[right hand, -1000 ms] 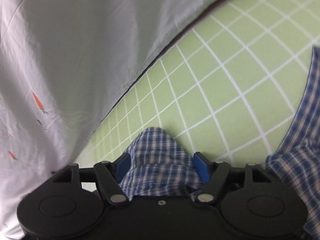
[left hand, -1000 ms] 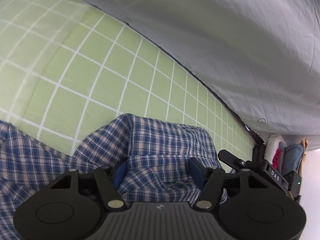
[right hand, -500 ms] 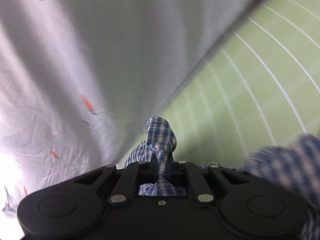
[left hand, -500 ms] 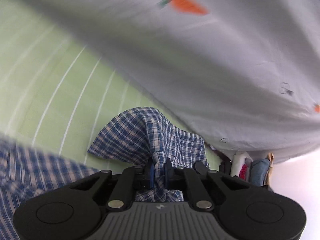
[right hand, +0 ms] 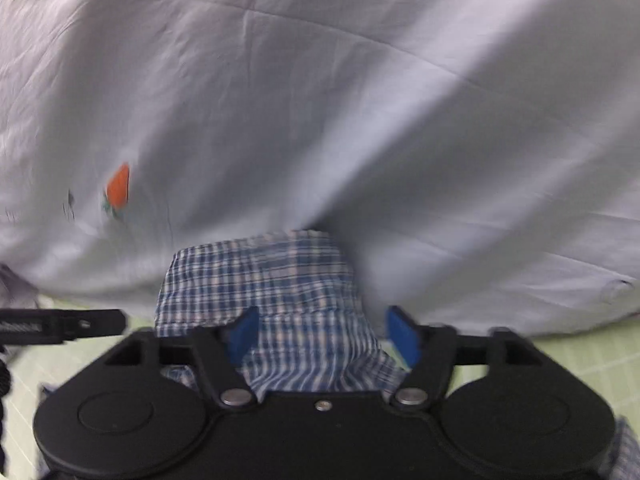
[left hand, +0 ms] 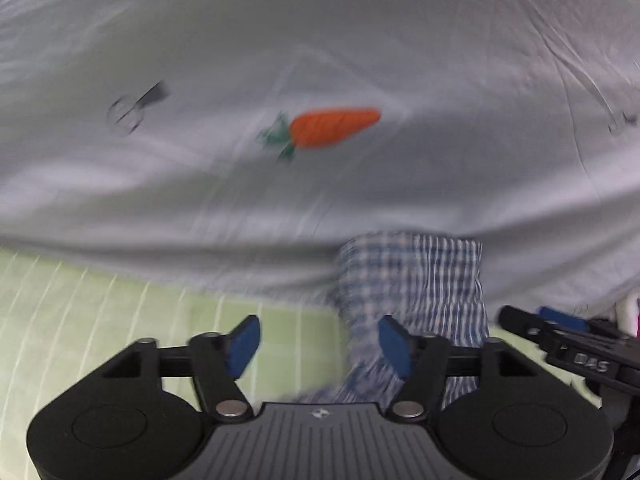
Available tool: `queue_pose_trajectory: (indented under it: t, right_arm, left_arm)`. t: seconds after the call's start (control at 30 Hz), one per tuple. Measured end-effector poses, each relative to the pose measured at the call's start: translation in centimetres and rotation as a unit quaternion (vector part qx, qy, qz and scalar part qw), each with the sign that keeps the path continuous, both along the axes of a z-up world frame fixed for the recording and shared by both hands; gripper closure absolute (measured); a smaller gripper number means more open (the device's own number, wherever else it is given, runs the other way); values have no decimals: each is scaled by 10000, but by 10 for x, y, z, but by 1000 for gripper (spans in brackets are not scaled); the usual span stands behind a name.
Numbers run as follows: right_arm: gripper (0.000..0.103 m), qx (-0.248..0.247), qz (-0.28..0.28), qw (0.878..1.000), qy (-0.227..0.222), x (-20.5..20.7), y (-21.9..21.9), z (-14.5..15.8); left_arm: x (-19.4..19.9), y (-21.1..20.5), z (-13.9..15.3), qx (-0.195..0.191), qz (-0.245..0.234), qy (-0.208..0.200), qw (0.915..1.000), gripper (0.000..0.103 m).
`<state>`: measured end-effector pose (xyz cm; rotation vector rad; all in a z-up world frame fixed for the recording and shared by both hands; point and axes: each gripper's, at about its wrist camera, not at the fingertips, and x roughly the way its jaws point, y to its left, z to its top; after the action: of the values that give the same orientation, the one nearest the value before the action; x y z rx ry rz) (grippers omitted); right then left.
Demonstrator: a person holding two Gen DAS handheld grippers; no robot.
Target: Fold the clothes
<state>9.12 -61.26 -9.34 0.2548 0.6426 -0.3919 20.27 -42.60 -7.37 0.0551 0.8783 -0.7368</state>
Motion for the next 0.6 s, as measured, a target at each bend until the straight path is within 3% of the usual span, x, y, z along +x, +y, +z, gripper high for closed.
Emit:
queue_pose_trajectory:
  t: [0.13,0.33,0.4,0.6]
  right_arm:
    - [9,16,-57,9985,544,-73,32,-20]
    - [9,148,-129,9890,1469,-174,91,-60]
    - [9,132,-257,9845,1727,-207,105,-69]
    - [7,219,-501,9770,2063,-268,128,-77]
  left_arm:
    - [-52,56,-21,598,187,78,9980,30]
    - [-116,146,-47,1252,713,585,9878,28]
    - [-128,168,-51,1228,941,758,9850,27]
    - [-138,205,-53,440,1227,1314,9827,27]
